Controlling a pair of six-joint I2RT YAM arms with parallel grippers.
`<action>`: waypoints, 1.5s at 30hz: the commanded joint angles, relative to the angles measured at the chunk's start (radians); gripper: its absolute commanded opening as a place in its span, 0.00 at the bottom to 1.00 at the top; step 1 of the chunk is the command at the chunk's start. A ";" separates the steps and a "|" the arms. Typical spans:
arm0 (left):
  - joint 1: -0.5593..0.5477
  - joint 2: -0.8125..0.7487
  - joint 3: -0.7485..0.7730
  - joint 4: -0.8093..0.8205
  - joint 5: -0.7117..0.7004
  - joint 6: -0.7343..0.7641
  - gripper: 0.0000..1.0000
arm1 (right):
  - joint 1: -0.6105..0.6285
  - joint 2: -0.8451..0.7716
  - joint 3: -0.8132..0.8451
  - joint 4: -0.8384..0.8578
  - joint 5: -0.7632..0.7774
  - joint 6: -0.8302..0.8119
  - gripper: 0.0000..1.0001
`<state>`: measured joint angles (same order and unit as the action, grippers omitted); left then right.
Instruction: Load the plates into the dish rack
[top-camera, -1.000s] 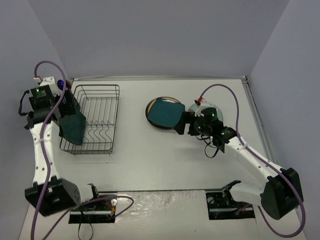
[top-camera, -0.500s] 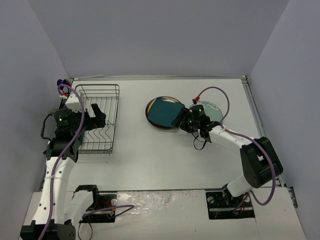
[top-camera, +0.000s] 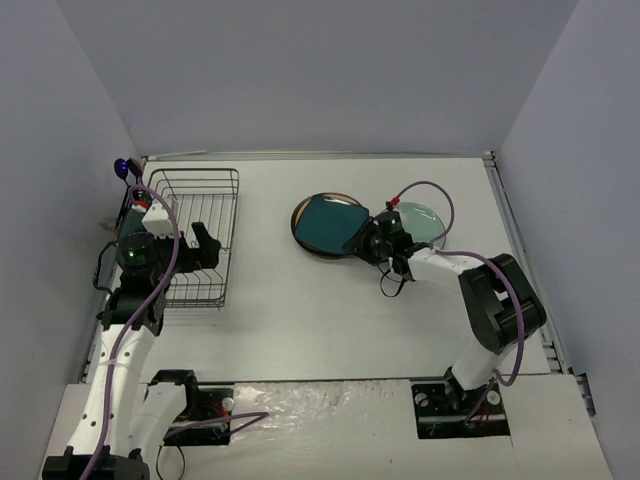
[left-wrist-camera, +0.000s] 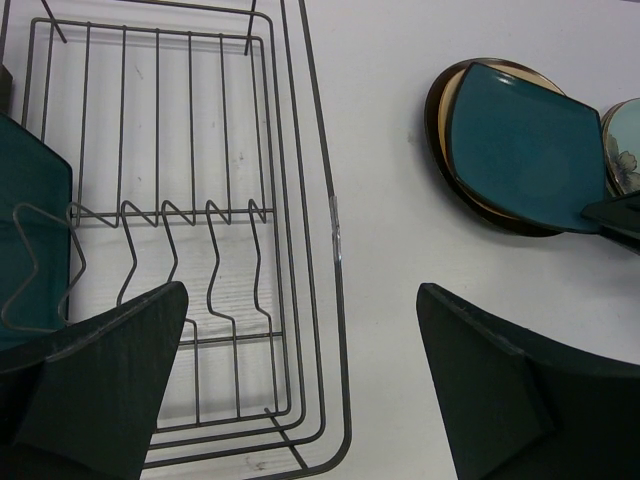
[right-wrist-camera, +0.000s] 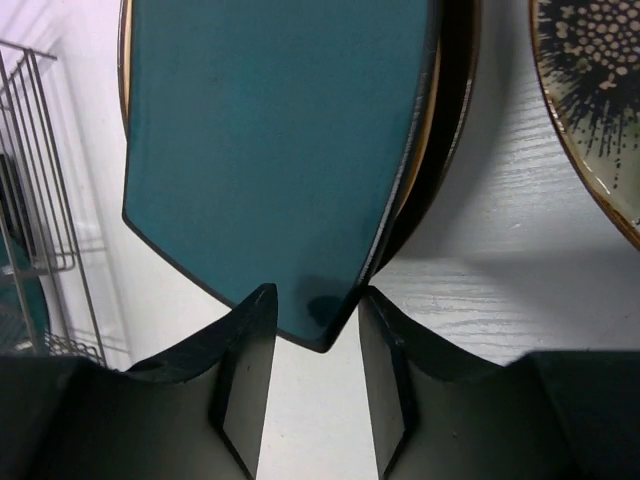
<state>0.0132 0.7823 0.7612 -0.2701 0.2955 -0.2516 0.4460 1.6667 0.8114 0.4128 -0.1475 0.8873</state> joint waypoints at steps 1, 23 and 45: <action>-0.002 -0.001 0.044 0.068 -0.004 -0.007 0.97 | -0.021 0.000 0.016 0.113 0.016 0.052 0.27; -0.002 0.003 0.040 0.060 -0.013 -0.002 0.97 | -0.211 -0.283 -0.107 0.029 -0.096 0.050 0.00; -0.002 0.023 0.043 0.053 0.006 -0.014 0.97 | -0.325 -0.321 -0.282 0.076 -0.180 -0.036 0.07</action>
<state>0.0132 0.7966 0.7612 -0.2722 0.2876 -0.2516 0.1301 1.3720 0.5352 0.4336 -0.3053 0.9095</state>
